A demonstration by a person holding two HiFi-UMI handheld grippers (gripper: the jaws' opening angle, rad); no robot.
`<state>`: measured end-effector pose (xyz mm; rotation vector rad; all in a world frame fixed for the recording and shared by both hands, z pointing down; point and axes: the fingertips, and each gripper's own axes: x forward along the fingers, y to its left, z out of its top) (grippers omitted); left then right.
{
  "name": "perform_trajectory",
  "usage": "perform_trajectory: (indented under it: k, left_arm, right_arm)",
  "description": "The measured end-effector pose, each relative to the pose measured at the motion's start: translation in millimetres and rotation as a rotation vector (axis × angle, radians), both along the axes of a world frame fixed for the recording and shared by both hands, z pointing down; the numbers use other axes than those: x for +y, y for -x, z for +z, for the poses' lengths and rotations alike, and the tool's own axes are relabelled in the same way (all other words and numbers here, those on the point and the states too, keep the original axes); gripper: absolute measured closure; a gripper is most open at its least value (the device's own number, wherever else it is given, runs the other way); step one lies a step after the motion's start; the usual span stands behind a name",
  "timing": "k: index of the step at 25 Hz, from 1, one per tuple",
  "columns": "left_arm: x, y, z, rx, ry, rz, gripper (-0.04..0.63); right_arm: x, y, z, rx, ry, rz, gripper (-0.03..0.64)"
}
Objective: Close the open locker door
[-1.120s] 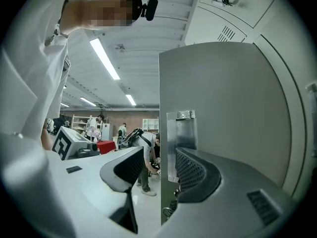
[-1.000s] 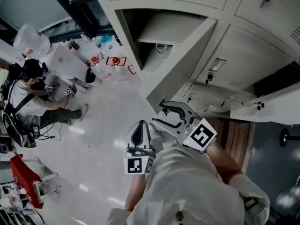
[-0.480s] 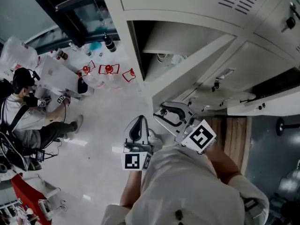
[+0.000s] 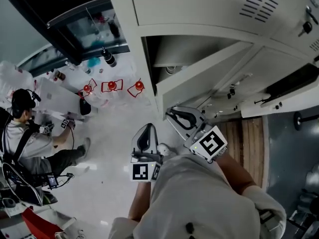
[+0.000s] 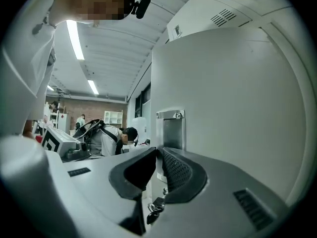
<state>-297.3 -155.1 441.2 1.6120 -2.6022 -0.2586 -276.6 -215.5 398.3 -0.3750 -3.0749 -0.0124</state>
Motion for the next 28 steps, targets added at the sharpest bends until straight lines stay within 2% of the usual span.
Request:
perform_trajectory:
  k: [10,23,28]
  left_arm:
    - [-0.1,27.6,-0.8,-0.016,0.000,0.073,0.586]
    - [10.4,48.3,3.0,-0.002,-0.003,0.078,0.586]
    - [14.3,56.1,7.8,0.009,0.010,0.075,0.586]
  right_arm:
    - [-16.8,40.8,2.0,0.015,-0.007,0.199,0.560]
    - [-41.4,78.7,4.0,0.021,0.039,0.334,0.561]
    - [-50.5,90.1,4.3,0.016,0.016,0.376,0.563]
